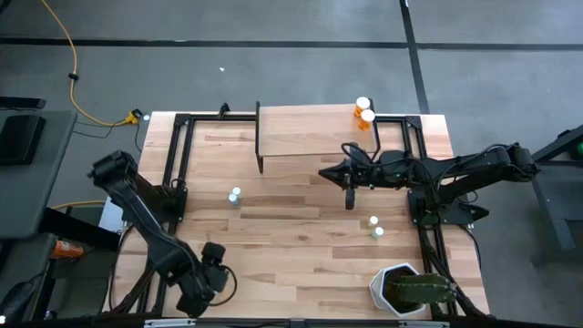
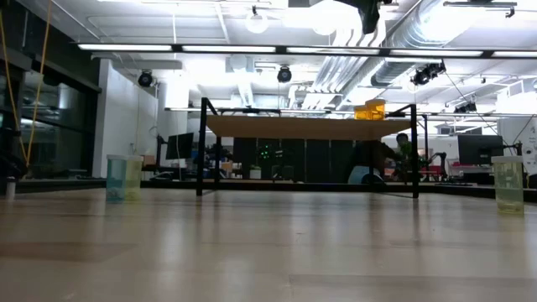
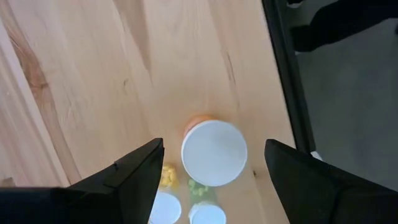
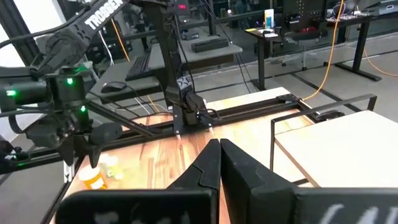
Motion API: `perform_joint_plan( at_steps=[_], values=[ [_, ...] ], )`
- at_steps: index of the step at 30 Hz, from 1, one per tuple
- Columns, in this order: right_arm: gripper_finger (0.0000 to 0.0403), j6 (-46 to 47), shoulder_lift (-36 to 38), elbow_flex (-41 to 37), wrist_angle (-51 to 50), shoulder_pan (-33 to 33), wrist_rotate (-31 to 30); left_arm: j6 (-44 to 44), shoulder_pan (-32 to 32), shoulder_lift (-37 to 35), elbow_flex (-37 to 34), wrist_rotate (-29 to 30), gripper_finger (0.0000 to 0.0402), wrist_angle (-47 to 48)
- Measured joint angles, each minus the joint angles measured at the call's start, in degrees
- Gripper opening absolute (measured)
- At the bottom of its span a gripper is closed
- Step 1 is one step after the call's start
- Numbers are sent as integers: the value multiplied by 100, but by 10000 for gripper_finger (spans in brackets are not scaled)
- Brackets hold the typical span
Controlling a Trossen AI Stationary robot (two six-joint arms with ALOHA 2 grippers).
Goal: Pick and place medicine bottles onto shelf by color
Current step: Put the orange pill bottle on the shelf aligned with the orange pill bottle
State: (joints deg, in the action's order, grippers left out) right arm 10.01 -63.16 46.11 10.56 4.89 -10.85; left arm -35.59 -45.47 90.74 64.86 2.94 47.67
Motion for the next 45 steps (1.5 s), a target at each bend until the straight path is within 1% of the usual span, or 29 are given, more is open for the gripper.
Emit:
perform_joint_plan(
  at_steps=[5,8,13,21,37,40,45],
  values=[
    [0,0,0,0,-174,0,2,20,-13,169,0,9,271,0],
    [0,-1,0,0,-190,0,2,23,-15,282,0,-88,271,-28],
    [0,-1,0,0,-224,0,2,260,-87,395,0,-88,271,-52],
    [0,1,0,0,-265,0,2,280,-122,606,0,-70,271,-73],
    [0,1,0,0,-265,-2,-11,341,-120,629,-365,-60,270,-120],
    [0,9,0,0,-264,-1,-15,422,-120,586,-367,-25,263,-128],
    [0,14,0,0,-263,0,-20,430,-106,478,-367,146,240,-140]
  ],
)
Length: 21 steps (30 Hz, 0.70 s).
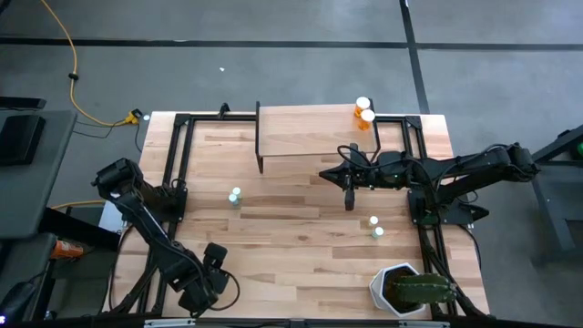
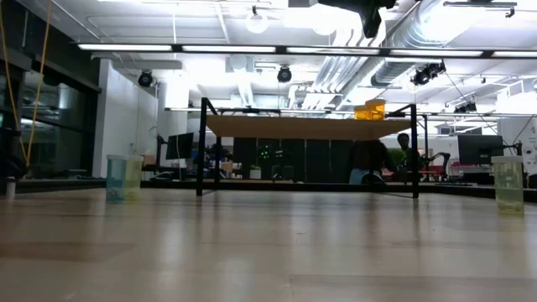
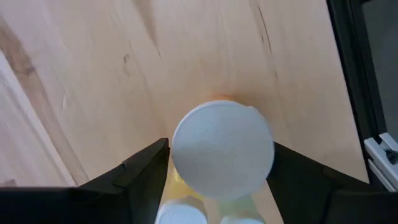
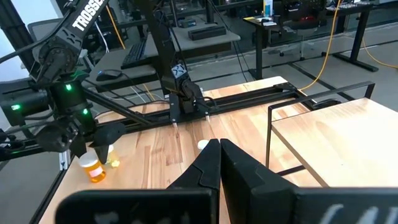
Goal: Pick and place medicine bottles onto shelf by color
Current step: Put the orange pill bottle on the shelf aligned with the orange pill bottle
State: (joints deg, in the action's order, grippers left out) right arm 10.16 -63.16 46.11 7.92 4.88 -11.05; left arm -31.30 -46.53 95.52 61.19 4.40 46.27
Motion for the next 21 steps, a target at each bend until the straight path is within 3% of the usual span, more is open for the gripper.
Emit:
perform_joint_plan(
  at_steps=[21],
  values=[
    [0,28,0,0,0,-2,0,145,74,-79,-2,80,208,-73]
  ],
)
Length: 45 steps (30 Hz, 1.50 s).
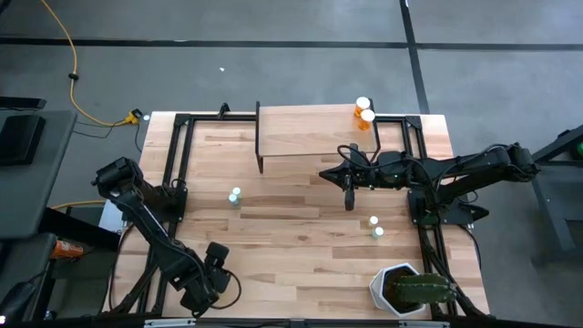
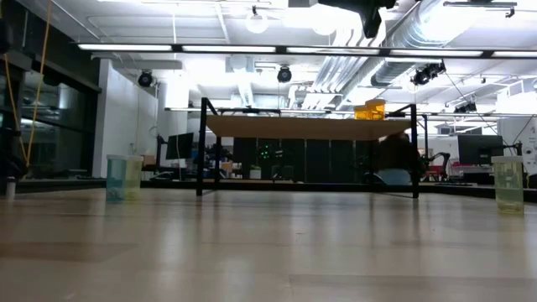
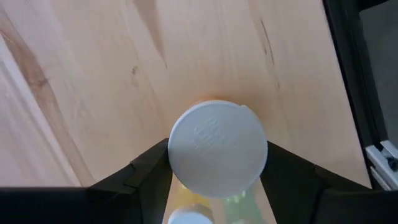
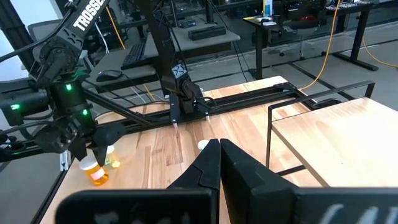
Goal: Pick and place medicine bottles onto shelf by color
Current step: Put the orange pill bottle on the shelf aligned with the orange pill bottle
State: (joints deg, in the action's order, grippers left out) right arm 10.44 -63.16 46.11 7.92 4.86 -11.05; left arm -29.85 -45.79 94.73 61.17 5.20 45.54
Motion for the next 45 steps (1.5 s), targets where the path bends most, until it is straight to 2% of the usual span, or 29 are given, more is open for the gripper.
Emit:
perform_joint_plan(
  at_steps=[3,8,13,16,18,23,27,31,36,41,45],
  values=[
    [0,2,0,0,5,0,0,57,138,-230,11,-45,207,105],
    [0,0,-2,0,185,0,0,340,625,-1011,115,17,207,675],
    [0,-42,4,2,458,0,0,897,1527,-1823,627,143,207,1189],
    [0,-42,62,2,495,0,0,1312,2203,-2107,1109,337,207,1174],
    [0,-34,158,2,510,0,-40,1625,2682,-2142,1508,477,207,1186],
    [0,220,470,31,455,-10,-717,2554,3843,-1945,2450,610,206,1187],
    [13,240,589,593,-726,-109,-851,3014,4680,-1607,3040,596,206,1121],
    [69,1,271,1632,-2440,-165,-830,3083,5380,-1178,3524,436,206,1105],
    [182,-300,-413,2719,-3854,-162,-809,3253,5872,-673,3893,403,206,937],
    [282,-788,-1050,3261,-4291,-190,-840,3246,6079,-389,4024,46,206,703],
    [318,-799,-1463,3432,-4248,-348,-1008,3196,6112,-351,4041,-76,206,660]
  ],
)
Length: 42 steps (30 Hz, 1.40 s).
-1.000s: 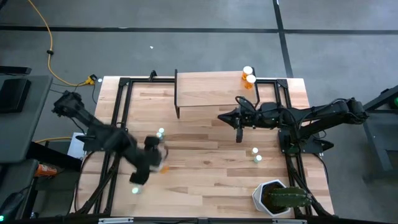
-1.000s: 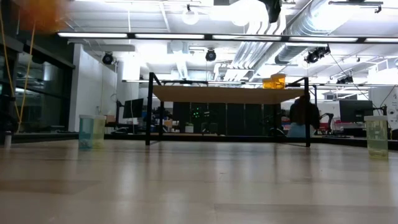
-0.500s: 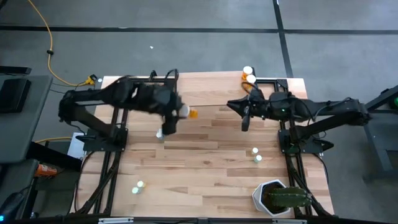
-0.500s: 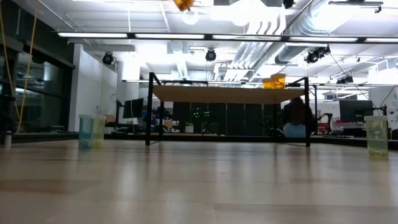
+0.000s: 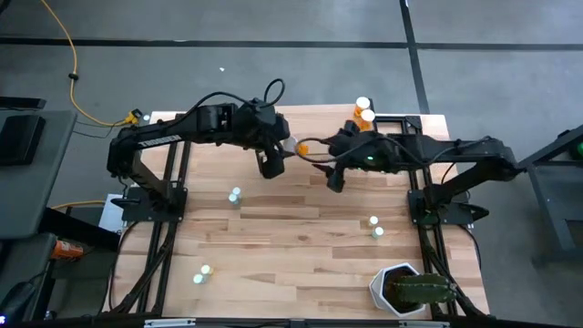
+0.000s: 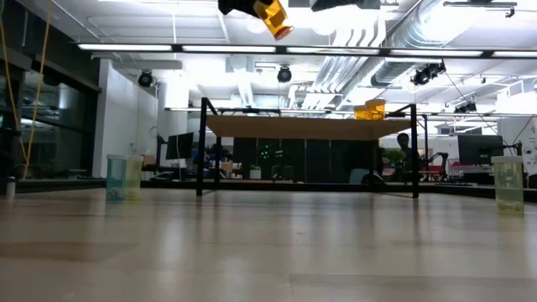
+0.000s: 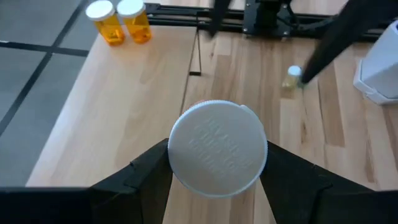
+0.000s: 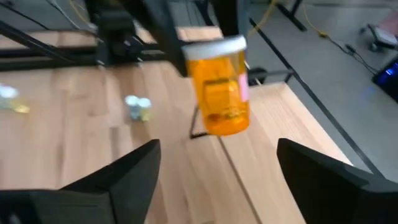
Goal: Pick and place medicine bottles onto shelf by color
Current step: Put the orange pill bottle on the shelf aligned with the orange pill bottle
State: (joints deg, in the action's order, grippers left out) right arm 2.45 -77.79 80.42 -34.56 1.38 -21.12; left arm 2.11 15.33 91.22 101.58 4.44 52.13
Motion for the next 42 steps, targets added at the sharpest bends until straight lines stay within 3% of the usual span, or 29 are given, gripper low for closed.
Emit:
perform_joint_plan(
  at_steps=[4,11,29,42],
  values=[
    [325,5,-297,9,192,-204,85,-45,-15,0,0,-16,206,1],
    [325,-332,-565,15,1079,-330,761,-190,-15,0,0,-152,206,9],
    [323,-598,-745,15,1393,-330,718,-244,-17,0,0,-594,206,-236],
    [243,-596,-729,15,1426,-330,612,-239,-15,0,0,-566,206,-228]
  ],
)
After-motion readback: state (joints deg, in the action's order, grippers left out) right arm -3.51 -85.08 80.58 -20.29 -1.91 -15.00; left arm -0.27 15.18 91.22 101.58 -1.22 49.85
